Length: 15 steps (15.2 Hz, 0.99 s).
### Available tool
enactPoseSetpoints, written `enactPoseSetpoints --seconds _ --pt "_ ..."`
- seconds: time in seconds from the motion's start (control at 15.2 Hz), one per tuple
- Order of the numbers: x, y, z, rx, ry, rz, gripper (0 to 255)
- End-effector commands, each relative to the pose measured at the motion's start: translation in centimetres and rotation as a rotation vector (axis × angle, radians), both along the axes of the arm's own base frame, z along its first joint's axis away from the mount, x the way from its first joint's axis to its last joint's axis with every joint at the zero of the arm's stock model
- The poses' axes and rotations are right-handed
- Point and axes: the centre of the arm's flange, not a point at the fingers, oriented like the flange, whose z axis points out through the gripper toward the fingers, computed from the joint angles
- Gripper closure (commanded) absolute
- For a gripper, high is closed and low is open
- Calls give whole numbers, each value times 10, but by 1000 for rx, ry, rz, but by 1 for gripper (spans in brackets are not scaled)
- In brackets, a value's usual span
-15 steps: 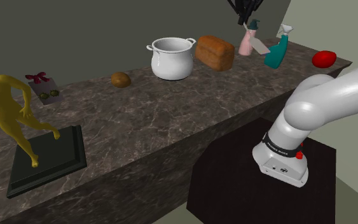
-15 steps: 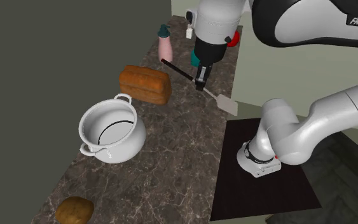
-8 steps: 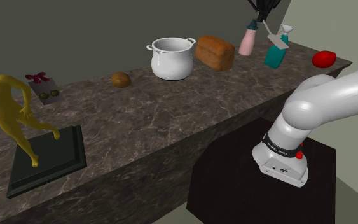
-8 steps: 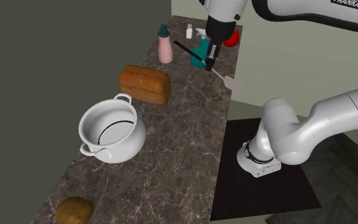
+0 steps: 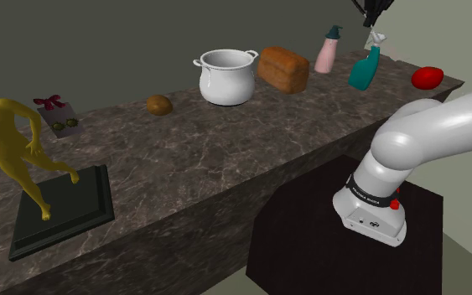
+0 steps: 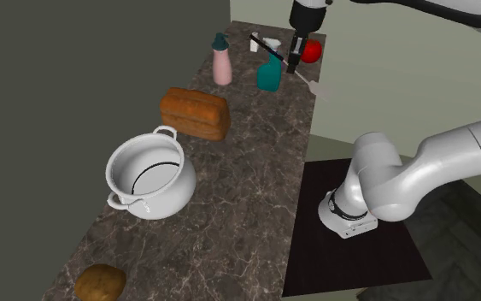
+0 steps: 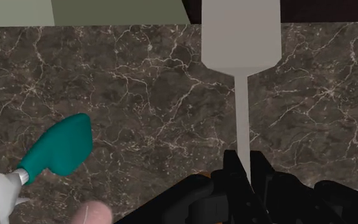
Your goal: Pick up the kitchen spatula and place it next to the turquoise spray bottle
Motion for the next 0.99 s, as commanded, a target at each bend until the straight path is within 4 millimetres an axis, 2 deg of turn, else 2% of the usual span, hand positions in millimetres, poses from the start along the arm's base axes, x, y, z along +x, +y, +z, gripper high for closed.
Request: enactPoseSetpoints --seconds 0.0,0.92 --pt "-13 -26 1 0 1 0 255" --pt "-100 -189 1 0 1 0 255"
